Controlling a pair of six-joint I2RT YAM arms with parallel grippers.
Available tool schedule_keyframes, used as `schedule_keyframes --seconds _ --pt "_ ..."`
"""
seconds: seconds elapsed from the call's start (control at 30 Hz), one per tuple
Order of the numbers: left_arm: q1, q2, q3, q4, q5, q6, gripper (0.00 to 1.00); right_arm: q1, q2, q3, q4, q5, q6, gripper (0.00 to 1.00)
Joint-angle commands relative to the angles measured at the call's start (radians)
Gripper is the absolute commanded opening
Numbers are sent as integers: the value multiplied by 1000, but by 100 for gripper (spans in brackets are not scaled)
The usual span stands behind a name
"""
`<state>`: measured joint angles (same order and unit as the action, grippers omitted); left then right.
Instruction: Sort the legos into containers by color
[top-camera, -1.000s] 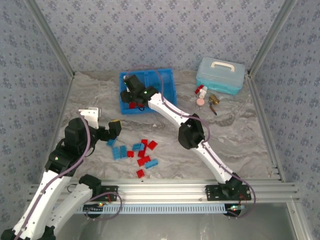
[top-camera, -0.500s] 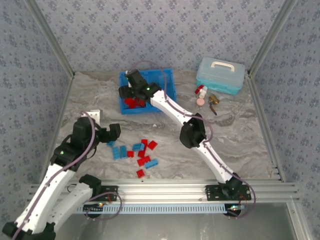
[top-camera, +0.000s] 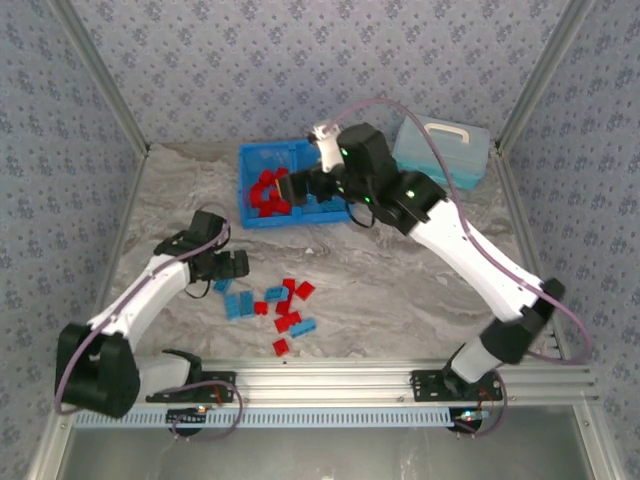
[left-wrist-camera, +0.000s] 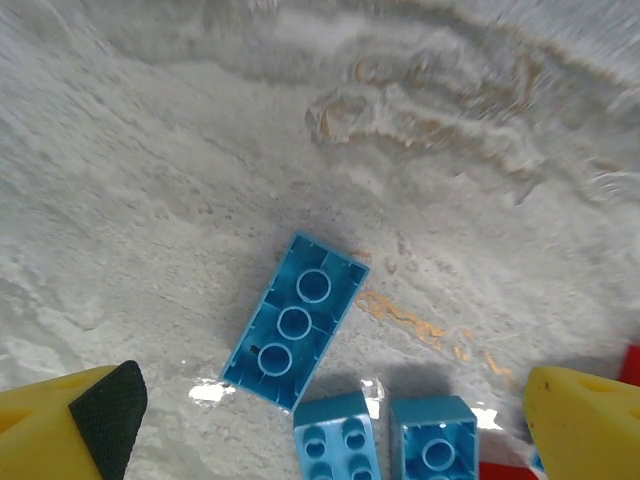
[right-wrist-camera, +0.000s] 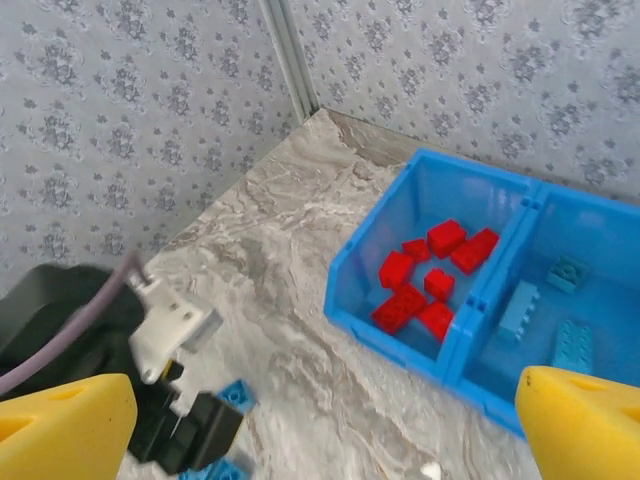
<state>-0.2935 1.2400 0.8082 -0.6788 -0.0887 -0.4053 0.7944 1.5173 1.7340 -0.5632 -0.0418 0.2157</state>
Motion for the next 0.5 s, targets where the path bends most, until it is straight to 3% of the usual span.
schedule_keyframes --seconds 0.0,0.23,0.47 --pt "9 63 -2 45 17 6 95 -2 -54 -154 -11 8 4 100" --pt "14 215 23 47 -37 -41 78 -30 -162 -263 -33 19 76 100" --pt "16 290 21 79 -35 -84 52 -36 -183 -251 -64 27 76 100"
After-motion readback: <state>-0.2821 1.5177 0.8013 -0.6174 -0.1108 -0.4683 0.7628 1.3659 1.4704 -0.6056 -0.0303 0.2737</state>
